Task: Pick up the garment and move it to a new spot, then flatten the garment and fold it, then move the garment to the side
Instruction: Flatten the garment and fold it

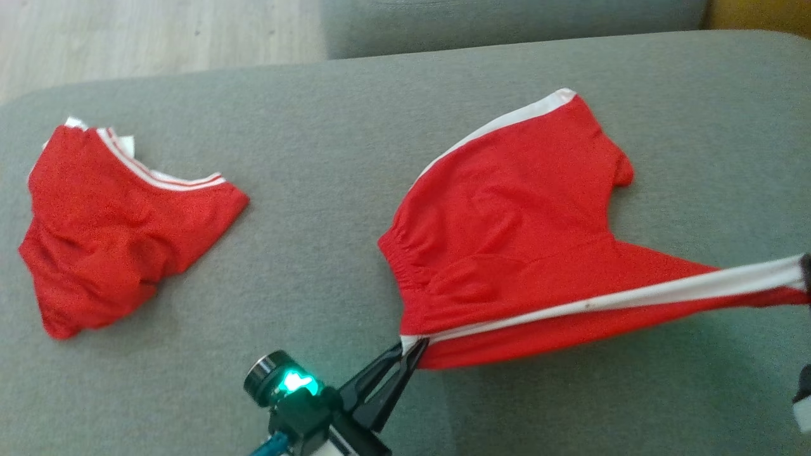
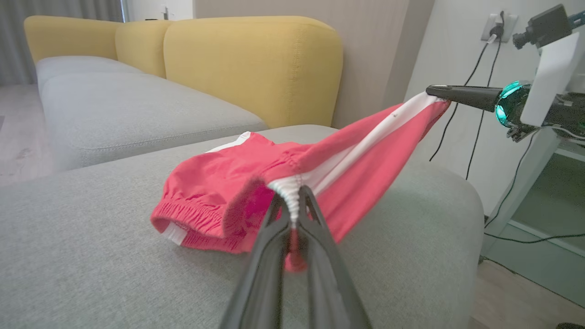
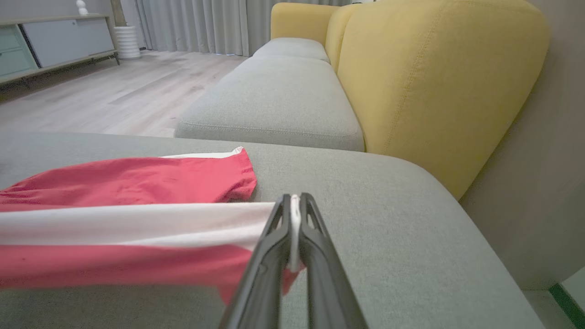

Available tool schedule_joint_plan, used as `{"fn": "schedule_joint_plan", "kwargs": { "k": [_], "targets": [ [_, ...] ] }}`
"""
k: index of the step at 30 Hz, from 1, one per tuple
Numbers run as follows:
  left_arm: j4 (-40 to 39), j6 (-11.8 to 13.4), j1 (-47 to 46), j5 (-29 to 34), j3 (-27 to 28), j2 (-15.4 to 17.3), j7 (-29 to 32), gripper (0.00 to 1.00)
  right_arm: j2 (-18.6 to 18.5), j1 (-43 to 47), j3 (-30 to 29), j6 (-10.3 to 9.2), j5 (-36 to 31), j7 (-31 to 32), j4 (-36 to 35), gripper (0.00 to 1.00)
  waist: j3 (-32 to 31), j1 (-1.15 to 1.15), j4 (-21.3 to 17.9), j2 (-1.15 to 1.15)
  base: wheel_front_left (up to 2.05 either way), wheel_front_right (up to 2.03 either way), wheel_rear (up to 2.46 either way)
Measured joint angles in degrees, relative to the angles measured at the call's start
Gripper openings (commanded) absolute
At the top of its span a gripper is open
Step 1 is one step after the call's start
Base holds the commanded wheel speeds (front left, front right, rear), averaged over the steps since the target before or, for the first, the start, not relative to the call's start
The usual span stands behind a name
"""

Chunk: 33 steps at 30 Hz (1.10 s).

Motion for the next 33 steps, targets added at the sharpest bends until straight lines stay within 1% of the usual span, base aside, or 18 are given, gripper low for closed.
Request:
{"fn": "schedule_joint_plan", "kwargs": {
  "k": [4,7,8,11,16,21,27,33],
  "targets": [
    [1.6,0.0,-3.8,-2.4,-1.9,-0.5,0.0,0.0,0.5,-2.6,-1.3,0.0,-2.3,3.4,-2.3,0.0,1.7,0.02,1.4,0.0,0.0,0.0,0.0],
    [5.1,0.0,-9.2,-3.8,-2.1,-2.3,0.0,0.0,0.4,-7.6,-1.1,0.0,-3.3,5.4,-1.3,0.0,3.6,0.02,2.5,0.0,0.0,0.0,0.0],
    [6.2,0.0,-11.1,-4.6,-2.1,-3.1,0.0,0.0,0.0,-9.6,-1.0,0.0,-3.8,6.0,-0.6,0.0,4.4,0.02,2.9,0.0,0.0,0.0,0.0],
    [8.8,0.0,-15.9,-7.3,-2.5,-5.2,0.0,0.0,-2.8,-15.8,1.3,0.0,-6.1,7.7,2.5,0.0,6.9,0.03,3.9,0.0,0.0,0.0,0.0],
    [14.5,0.0,-21.9,-10.7,-3.1,-6.8,0.0,0.0,-4.8,-27.5,7.4,0.0,-6.0,9.1,9.7,0.0,10.4,0.04,5.3,0.0,0.0,0.0,0.0],
    [19.0,0.0,-26.3,-11.1,-1.7,-8.6,0.0,0.0,-7.0,-37.4,13.8,0.0,-5.8,8.4,17.6,0.0,13.1,0.04,6.6,0.0,0.0,0.0,0.0],
    [21.8,0.1,-28.8,-10.2,0.6,-10.7,0.0,0.0,-7.2,-48.1,19.8,0.0,-5.8,5.8,27.4,0.0,15.6,0.03,8.0,0.0,0.0,0.0,0.0],
    [22.1,0.1,-29.3,-9.0,2.5,-11.6,0.0,0.0,-7.0,-54.8,23.8,0.0,-5.8,2.7,36.5,0.0,17.6,0.02,9.1,0.0,0.0,0.0,0.0]
  ]
}}
